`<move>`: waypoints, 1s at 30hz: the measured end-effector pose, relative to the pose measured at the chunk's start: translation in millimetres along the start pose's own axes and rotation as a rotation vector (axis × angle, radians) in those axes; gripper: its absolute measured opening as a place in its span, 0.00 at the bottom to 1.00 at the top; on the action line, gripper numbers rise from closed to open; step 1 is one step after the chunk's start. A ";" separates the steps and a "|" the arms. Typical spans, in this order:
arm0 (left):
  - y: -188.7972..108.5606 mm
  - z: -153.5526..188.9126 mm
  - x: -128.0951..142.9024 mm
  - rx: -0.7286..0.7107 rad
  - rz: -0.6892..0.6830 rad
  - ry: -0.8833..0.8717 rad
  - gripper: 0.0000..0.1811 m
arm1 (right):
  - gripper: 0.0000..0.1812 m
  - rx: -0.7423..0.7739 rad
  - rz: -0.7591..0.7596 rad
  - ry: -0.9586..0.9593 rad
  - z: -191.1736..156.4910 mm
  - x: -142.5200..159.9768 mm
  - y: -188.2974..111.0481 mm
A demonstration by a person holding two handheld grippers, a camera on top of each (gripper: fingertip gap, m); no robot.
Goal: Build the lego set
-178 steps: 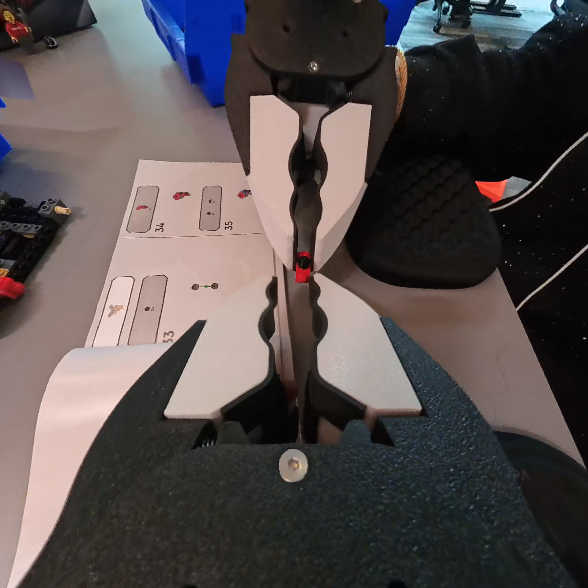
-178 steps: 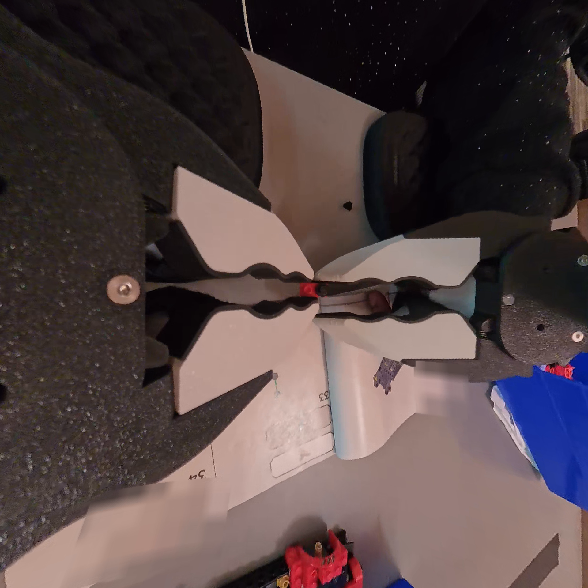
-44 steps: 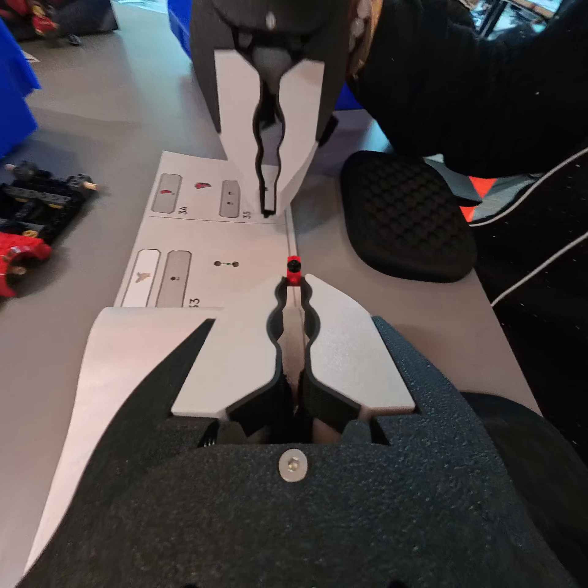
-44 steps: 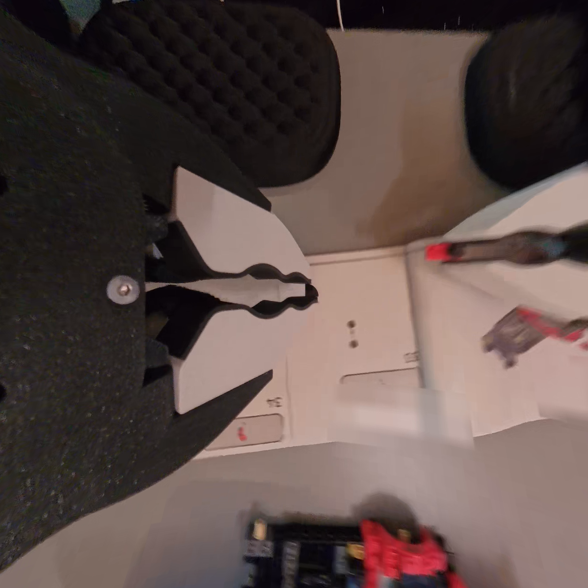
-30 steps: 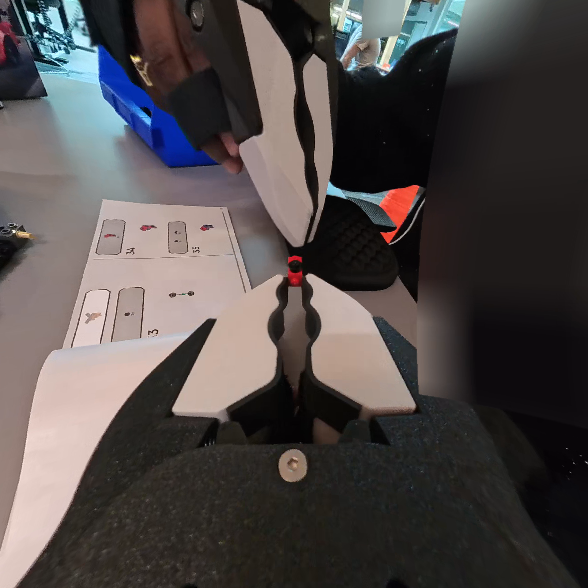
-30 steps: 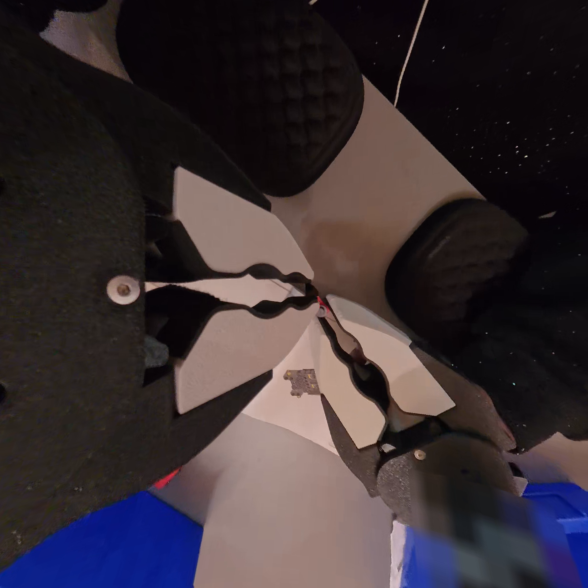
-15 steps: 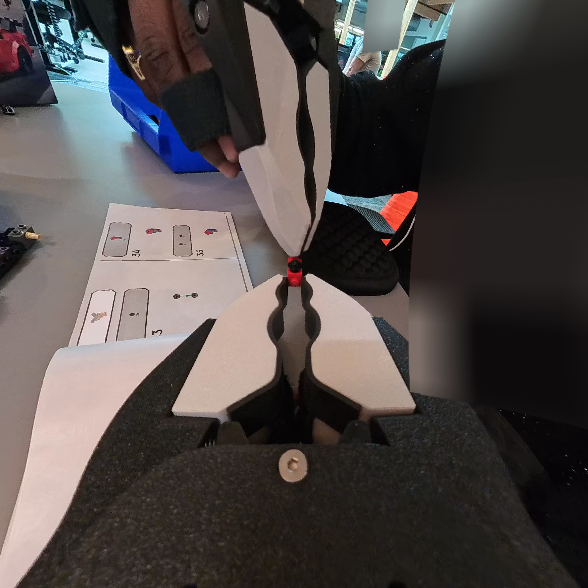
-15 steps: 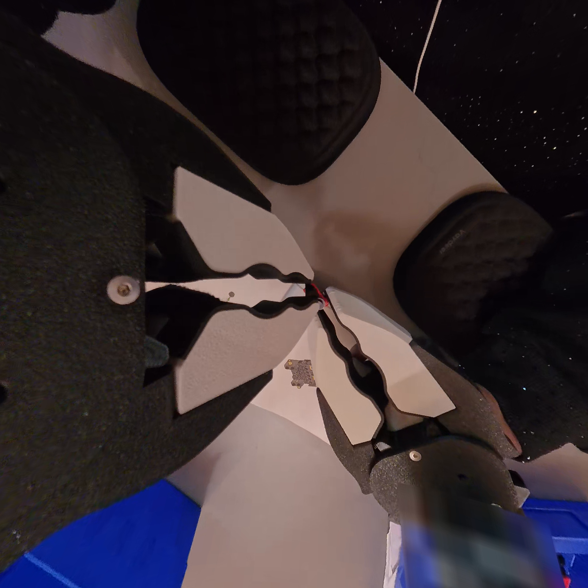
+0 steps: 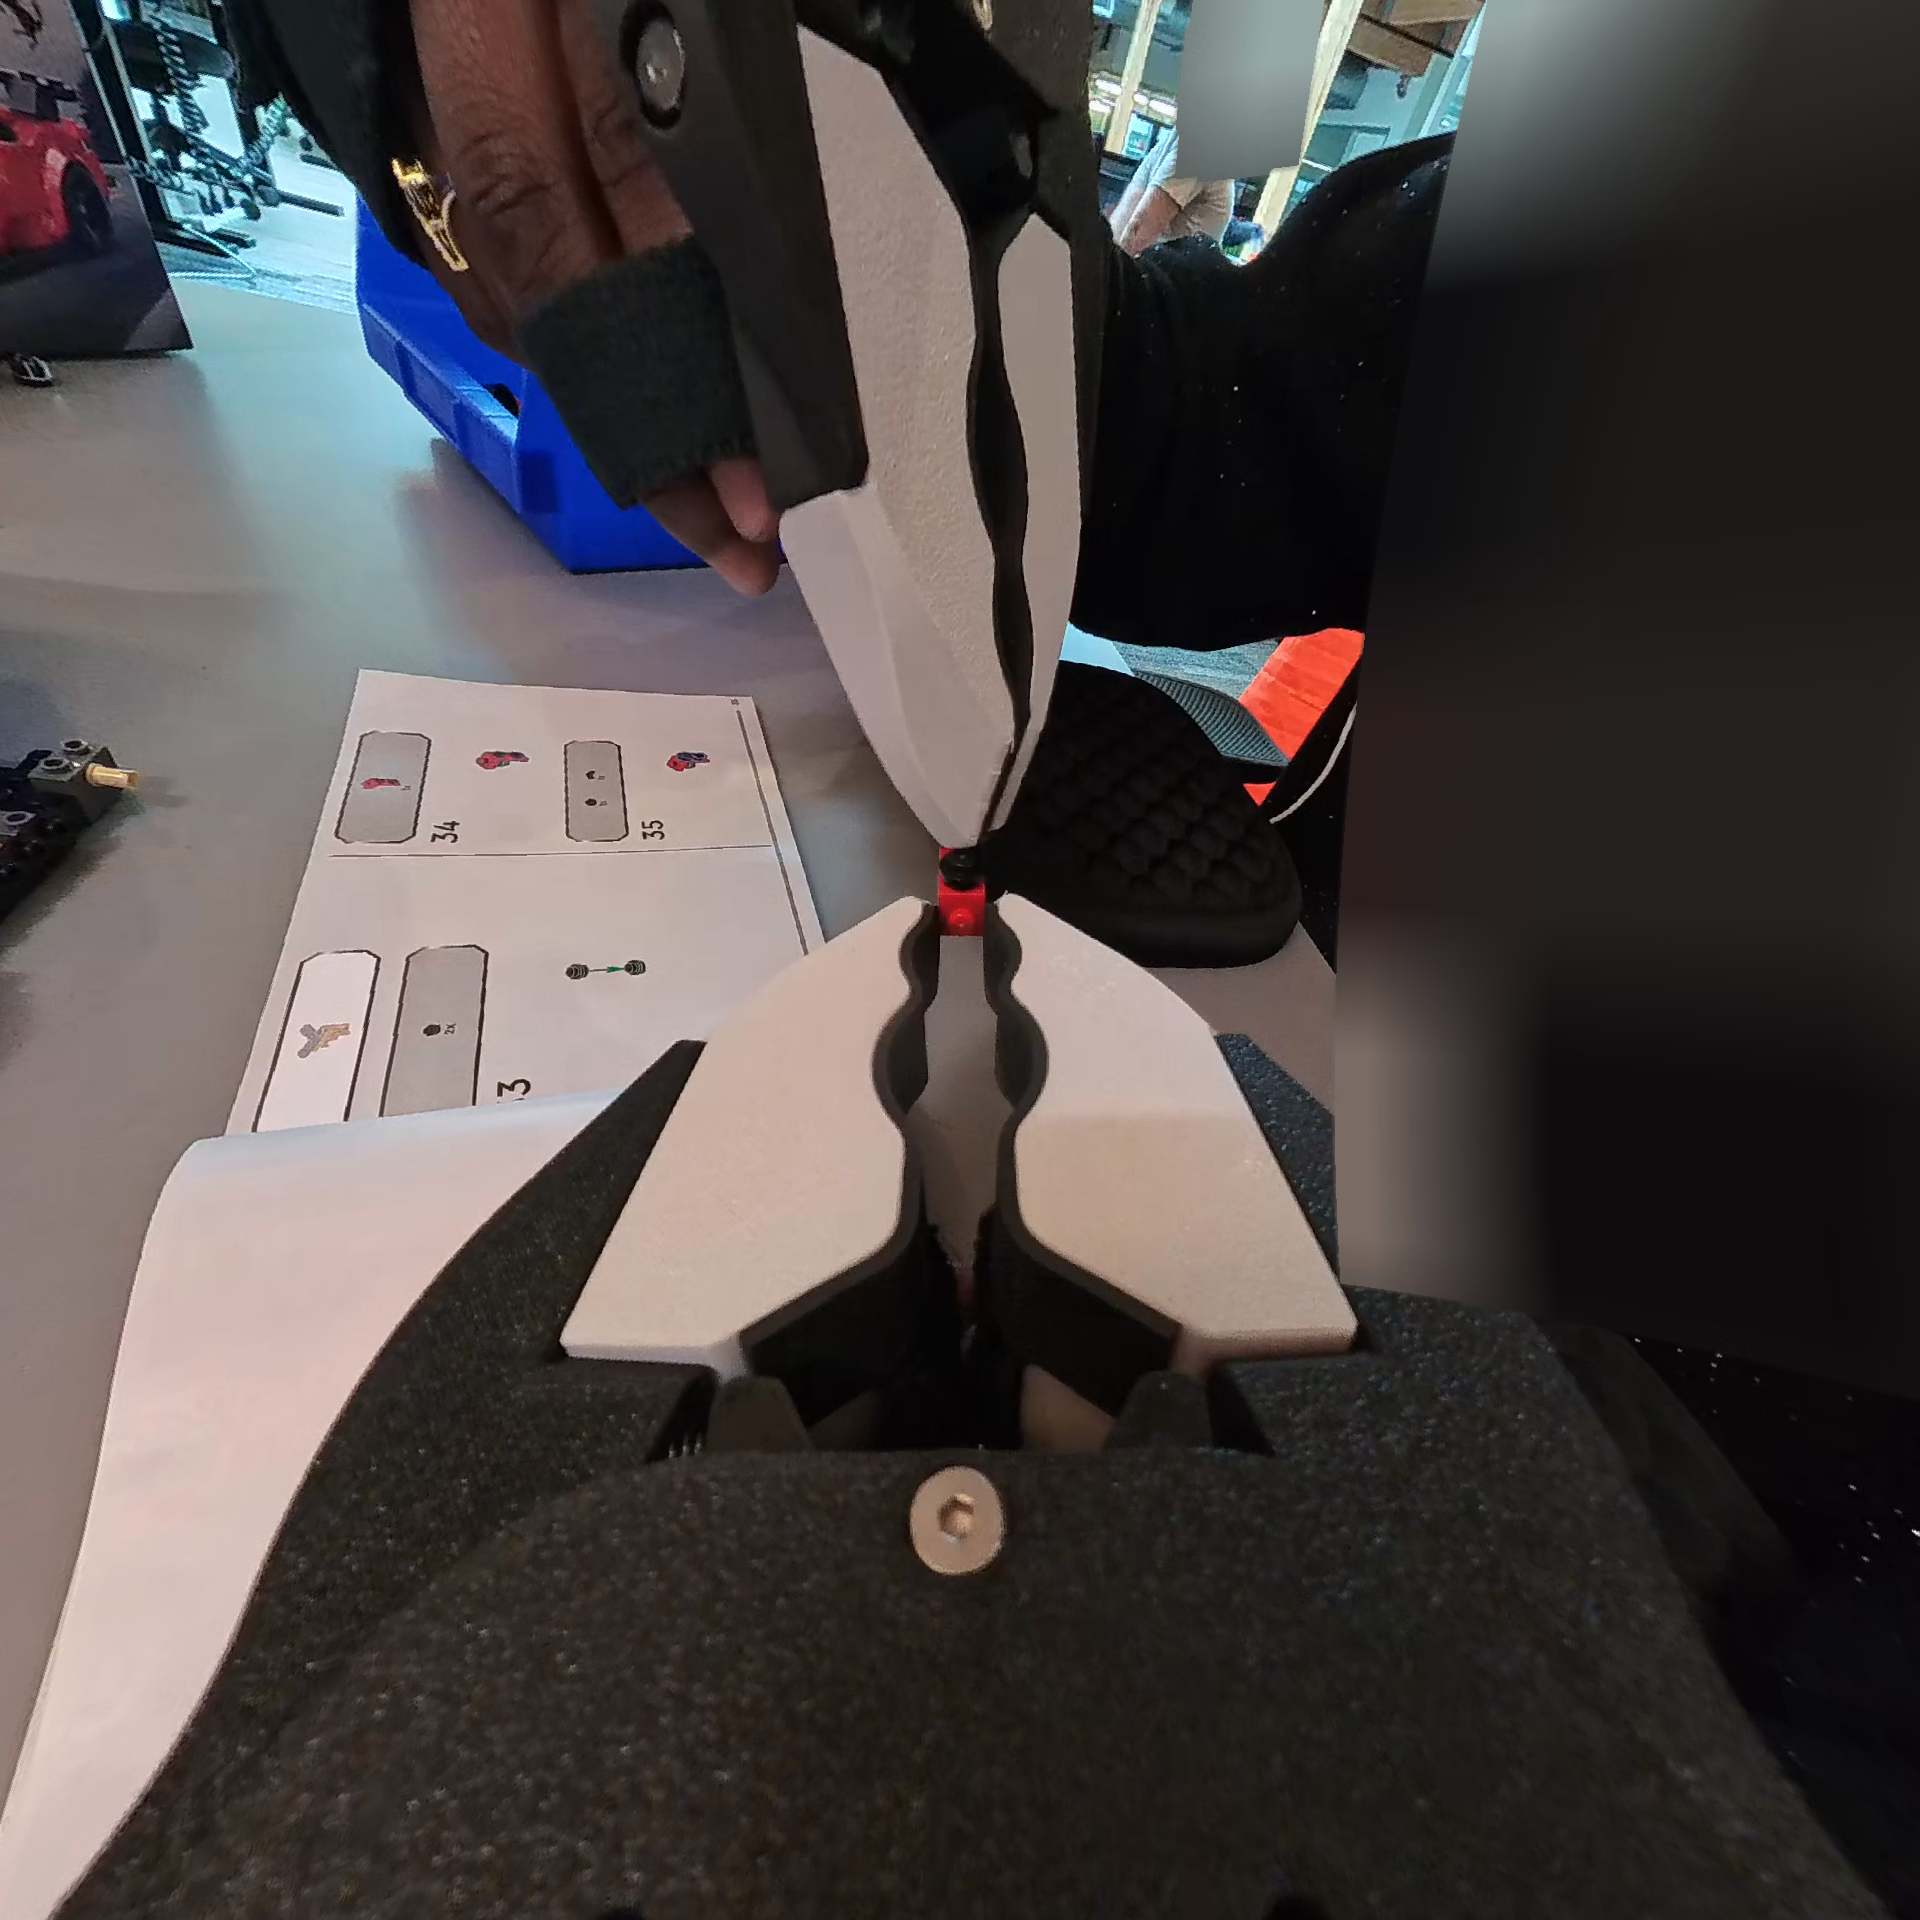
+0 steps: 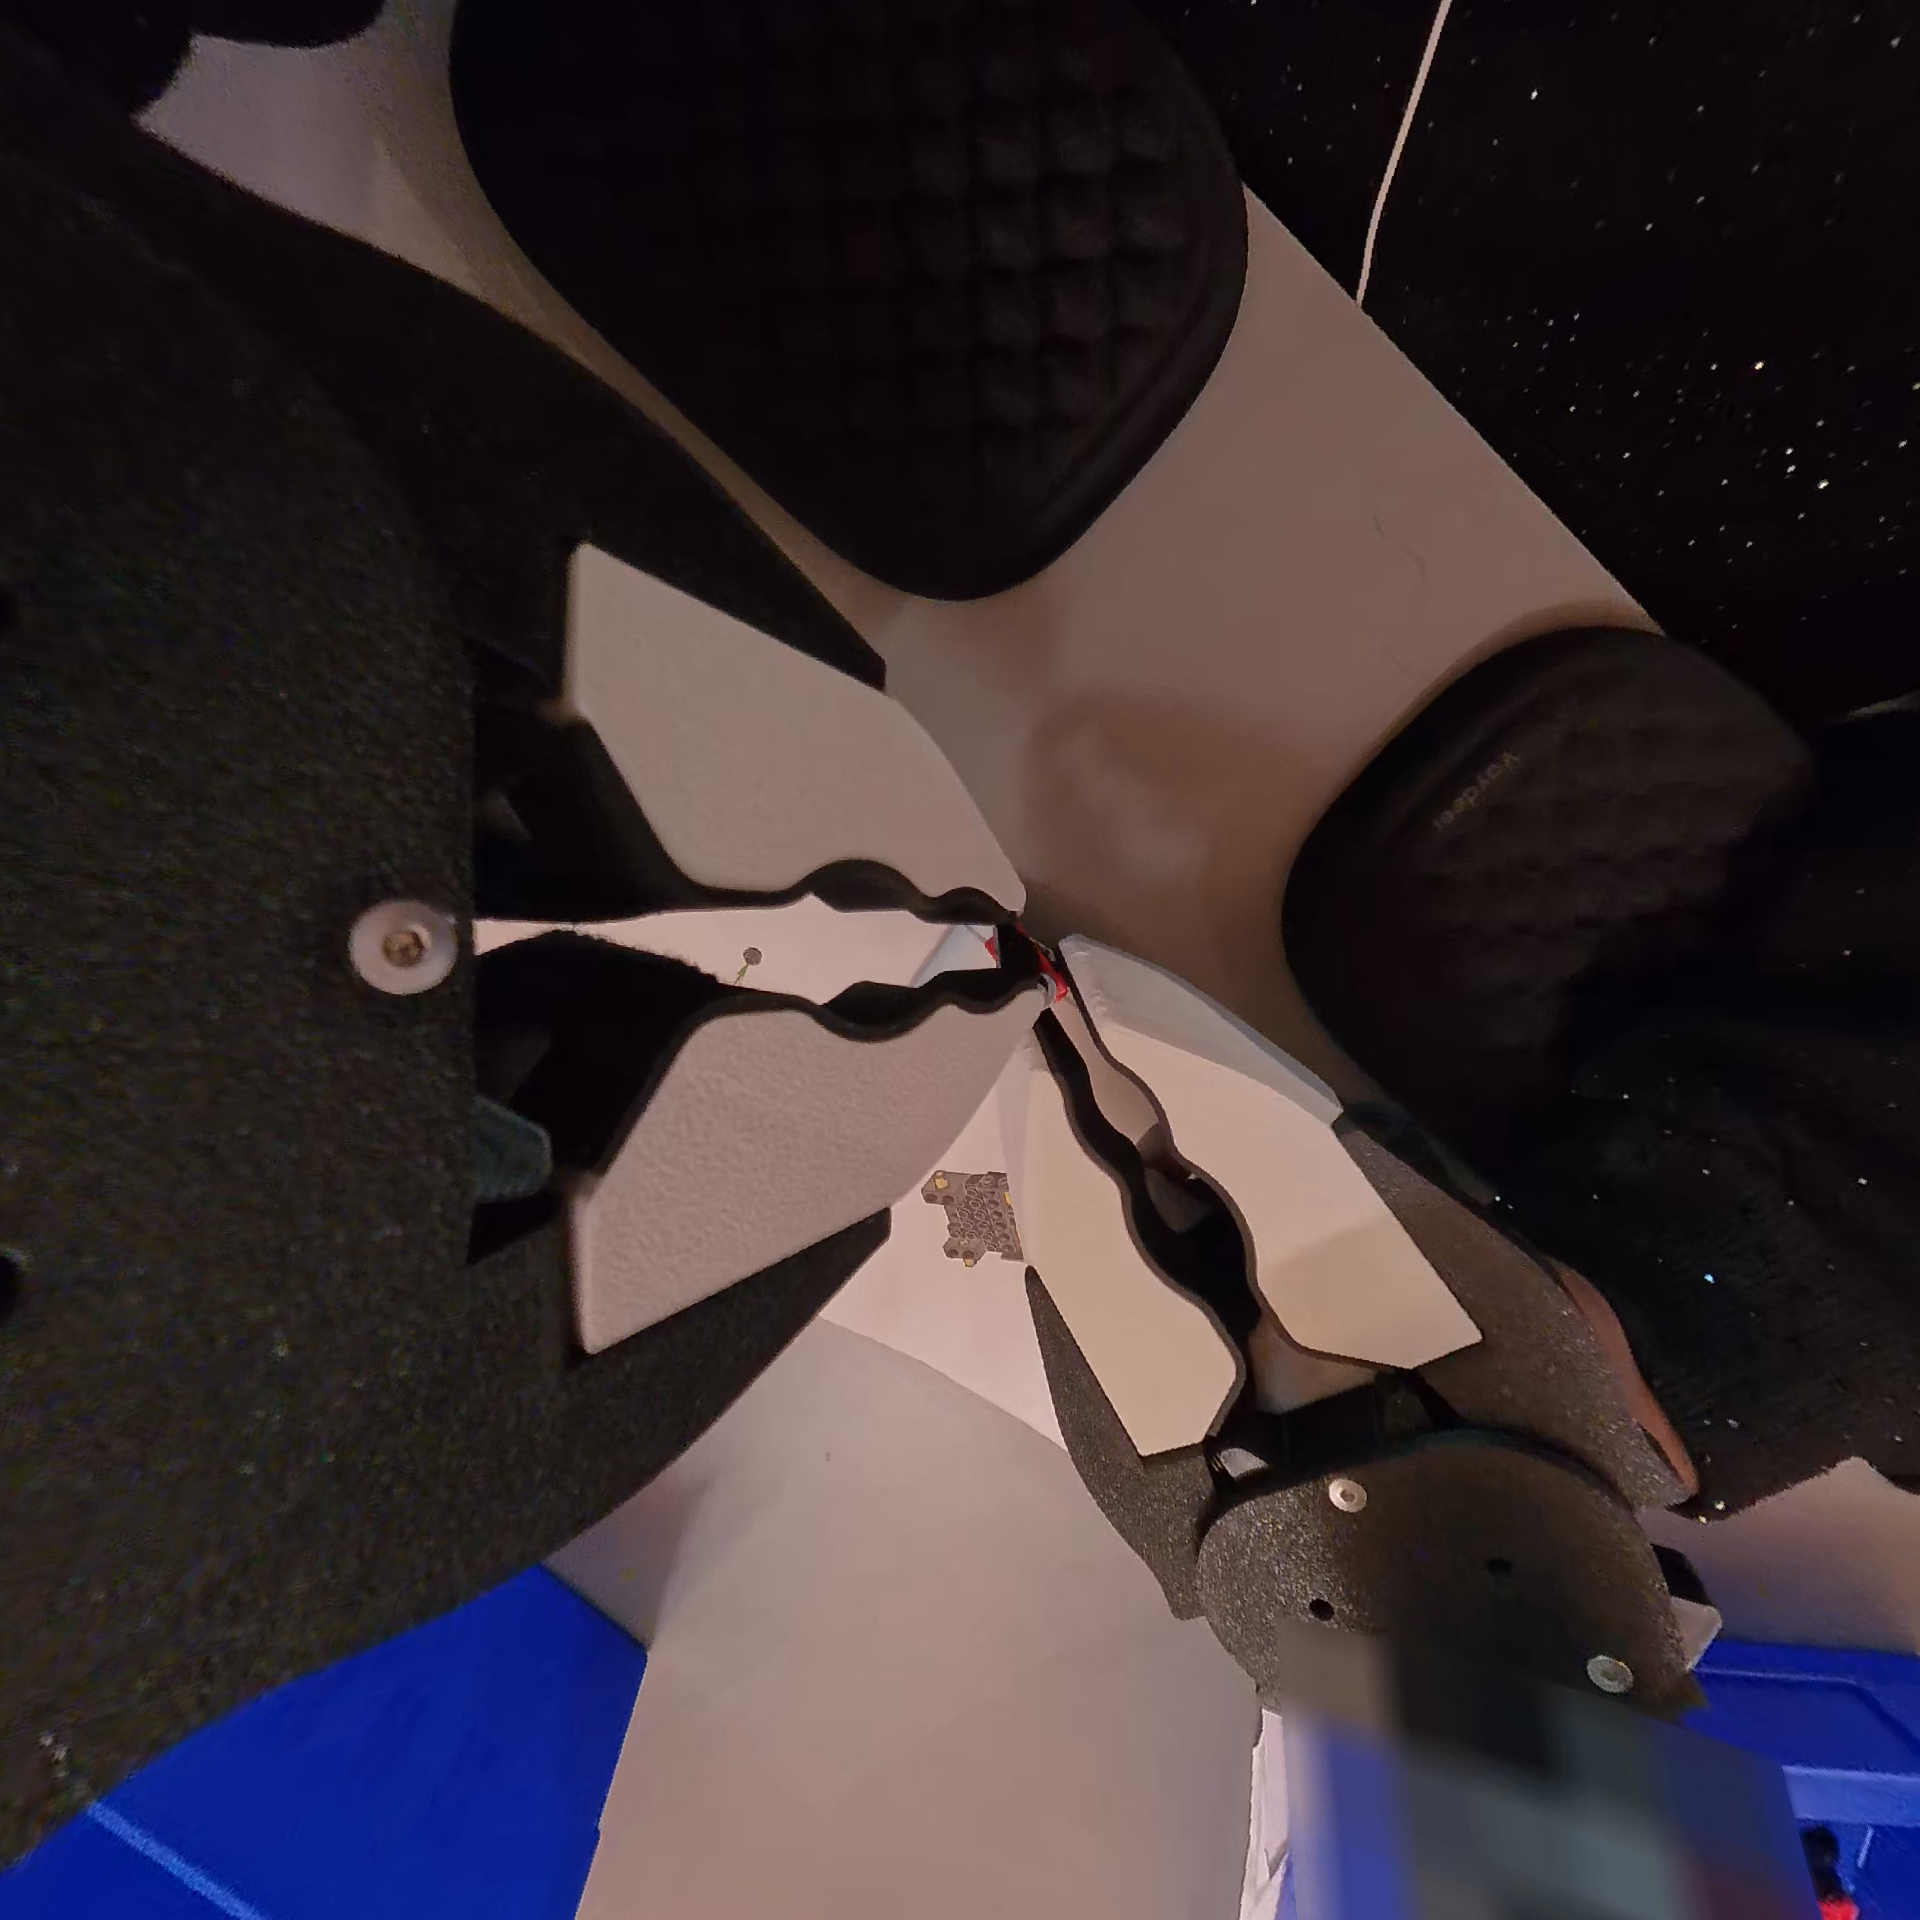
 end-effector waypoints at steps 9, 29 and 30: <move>-0.3 -0.4 -0.3 0.000 0.004 -0.004 0.04 | 0.05 0.007 0.011 0.001 0.9 0.8 -0.3; -4.6 -2.1 -2.7 0.008 0.057 -0.040 0.04 | 0.14 0.367 0.184 -0.087 -12.6 -4.1 -18.9; -5.1 -2.2 -3.4 0.017 0.070 -0.054 0.04 | 0.17 0.477 0.206 -0.130 -18.6 -3.0 -18.4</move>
Point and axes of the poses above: each gripper's, where its closed fingertips meet, y out along the fingers, x out of its underside, z = x × y across the jaws, the point moved 7 cm from there along -y, back along the fingers, and after that the axes turned 14 degrees about -x, right-handed, at the moved point
